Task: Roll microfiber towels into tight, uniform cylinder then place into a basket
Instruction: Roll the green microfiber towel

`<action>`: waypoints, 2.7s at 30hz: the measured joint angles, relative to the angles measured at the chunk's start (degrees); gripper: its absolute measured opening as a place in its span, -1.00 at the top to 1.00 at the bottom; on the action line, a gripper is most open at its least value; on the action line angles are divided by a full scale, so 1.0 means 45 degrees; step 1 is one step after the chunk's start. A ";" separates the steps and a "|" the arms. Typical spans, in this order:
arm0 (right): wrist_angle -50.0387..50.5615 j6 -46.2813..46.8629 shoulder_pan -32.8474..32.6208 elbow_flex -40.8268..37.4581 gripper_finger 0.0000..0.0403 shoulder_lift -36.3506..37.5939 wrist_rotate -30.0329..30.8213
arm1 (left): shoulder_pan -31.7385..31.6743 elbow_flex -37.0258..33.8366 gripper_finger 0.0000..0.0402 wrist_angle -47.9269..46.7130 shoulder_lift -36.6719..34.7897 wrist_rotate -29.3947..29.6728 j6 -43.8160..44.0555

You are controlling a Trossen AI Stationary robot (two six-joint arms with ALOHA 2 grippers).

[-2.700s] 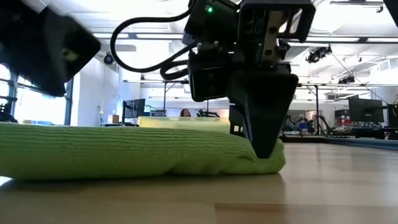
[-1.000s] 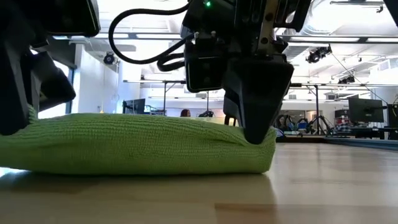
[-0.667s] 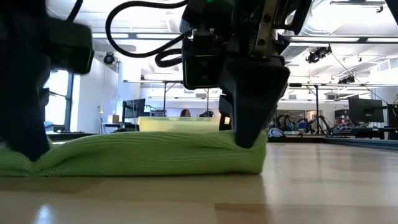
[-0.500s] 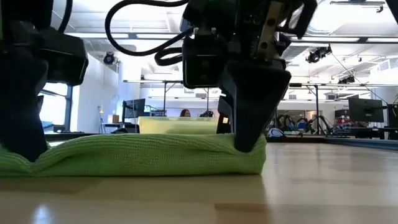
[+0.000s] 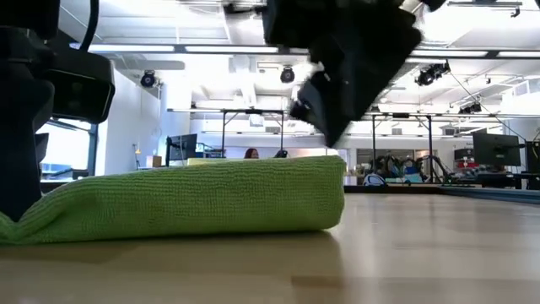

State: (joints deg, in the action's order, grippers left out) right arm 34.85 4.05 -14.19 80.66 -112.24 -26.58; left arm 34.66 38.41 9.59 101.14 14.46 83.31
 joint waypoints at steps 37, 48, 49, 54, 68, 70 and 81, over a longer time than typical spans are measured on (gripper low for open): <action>-0.2444 -0.1399 -0.4068 0.0040 0.08 -0.1390 1.1167 | -0.0201 -0.0027 0.96 0.0275 0.0034 -0.0199 -0.0422; -0.2181 -0.0455 -0.3691 0.0040 0.86 -0.1740 0.9835 | -0.0205 -0.0027 0.96 0.0328 0.0037 -0.0218 -0.0422; -0.2187 -0.0216 -0.3602 0.0040 0.92 -0.1740 0.9218 | -0.0210 -0.0027 0.96 0.0386 0.0049 -0.0230 -0.0422; -0.2199 0.0751 -0.2902 0.0040 0.97 -0.1726 0.6464 | -0.0216 -0.0052 0.96 0.0927 0.0078 -0.0416 -0.0559; -0.2385 0.1709 -0.0501 0.0040 1.00 -0.1726 0.0065 | -0.0163 -0.0057 0.96 0.2182 -0.0155 -0.1723 -0.0563; -0.2425 0.2061 -0.0254 0.0040 1.00 -0.1726 -0.0093 | -0.0164 -0.0057 0.96 0.1943 -0.0163 -0.1662 -0.0533; -0.2781 0.2468 0.0057 0.0110 1.00 -0.2956 -0.0648 | -0.0152 -0.0042 0.96 0.1538 -0.0199 -0.1442 -0.0641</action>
State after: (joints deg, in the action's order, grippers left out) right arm 22.34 15.16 -13.93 81.15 -125.54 -29.50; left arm 33.98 38.22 16.51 100.25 7.97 80.42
